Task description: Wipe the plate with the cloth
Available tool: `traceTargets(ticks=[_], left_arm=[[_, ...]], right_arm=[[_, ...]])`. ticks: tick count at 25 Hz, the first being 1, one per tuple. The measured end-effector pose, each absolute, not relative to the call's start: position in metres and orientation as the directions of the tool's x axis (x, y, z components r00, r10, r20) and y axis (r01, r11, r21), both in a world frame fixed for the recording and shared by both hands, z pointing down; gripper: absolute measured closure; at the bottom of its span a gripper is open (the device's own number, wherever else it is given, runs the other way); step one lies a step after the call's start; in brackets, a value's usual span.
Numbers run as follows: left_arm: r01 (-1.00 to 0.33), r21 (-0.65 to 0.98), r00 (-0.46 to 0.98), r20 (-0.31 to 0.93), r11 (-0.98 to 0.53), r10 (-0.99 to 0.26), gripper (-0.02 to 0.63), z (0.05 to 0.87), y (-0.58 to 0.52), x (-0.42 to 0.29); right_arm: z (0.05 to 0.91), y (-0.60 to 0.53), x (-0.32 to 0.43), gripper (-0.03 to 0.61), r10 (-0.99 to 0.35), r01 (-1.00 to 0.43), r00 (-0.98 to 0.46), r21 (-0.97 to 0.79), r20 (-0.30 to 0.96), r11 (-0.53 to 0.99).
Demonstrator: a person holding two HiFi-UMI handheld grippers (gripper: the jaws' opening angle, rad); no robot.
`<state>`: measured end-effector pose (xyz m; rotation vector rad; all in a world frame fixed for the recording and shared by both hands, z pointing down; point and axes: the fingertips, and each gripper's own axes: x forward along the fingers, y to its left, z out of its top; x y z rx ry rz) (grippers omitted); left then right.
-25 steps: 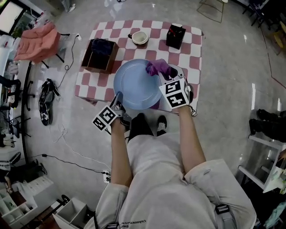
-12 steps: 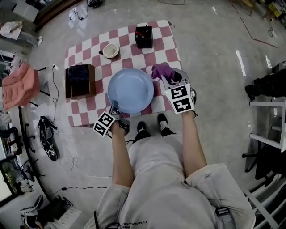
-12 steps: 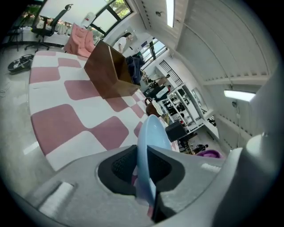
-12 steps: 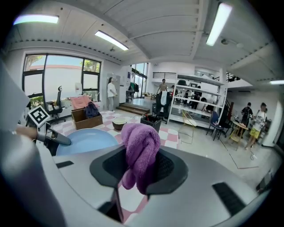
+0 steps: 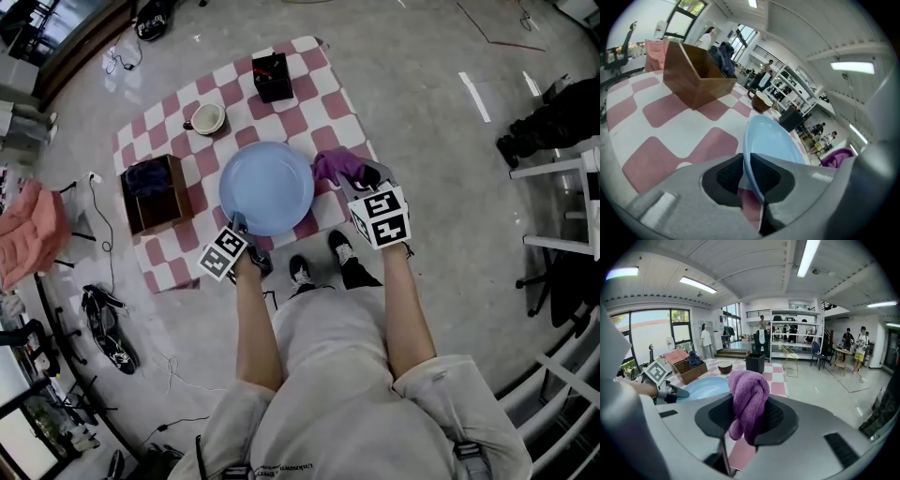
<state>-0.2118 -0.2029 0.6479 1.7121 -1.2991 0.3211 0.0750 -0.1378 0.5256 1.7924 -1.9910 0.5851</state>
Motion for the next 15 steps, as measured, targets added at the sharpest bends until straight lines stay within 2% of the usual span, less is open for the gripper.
traceTargets(ticks=[6, 10, 12, 15], left_arm=[[-0.899, 0.403, 0.42, 0.69, -0.17, -0.59, 0.554, 0.648, -0.207, -0.21], [-0.943, 0.181, 0.32, 0.717, -0.278, -0.62, 0.529, 0.643, -0.205, -0.221], [-0.943, 0.12, 0.303, 0.688, -0.309, -0.659, 0.528, 0.635, -0.207, -0.226], [-0.925, 0.132, 0.358, 0.62, -0.357, -0.698, 0.529, 0.614, -0.207, -0.226]], right_arm=[[0.523, -0.119, 0.058, 0.443, -0.825, -0.997, -0.075, -0.019, 0.56, 0.078], [0.523, -0.101, 0.047, 0.443, -0.82, -0.999, -0.052, -0.021, 0.57, 0.049], [0.524, -0.094, 0.039, 0.444, -0.821, -0.999, -0.043, -0.023, 0.569, 0.037], [0.525, -0.085, 0.025, 0.443, -0.822, -0.999, -0.037, -0.032, 0.569, 0.023]])
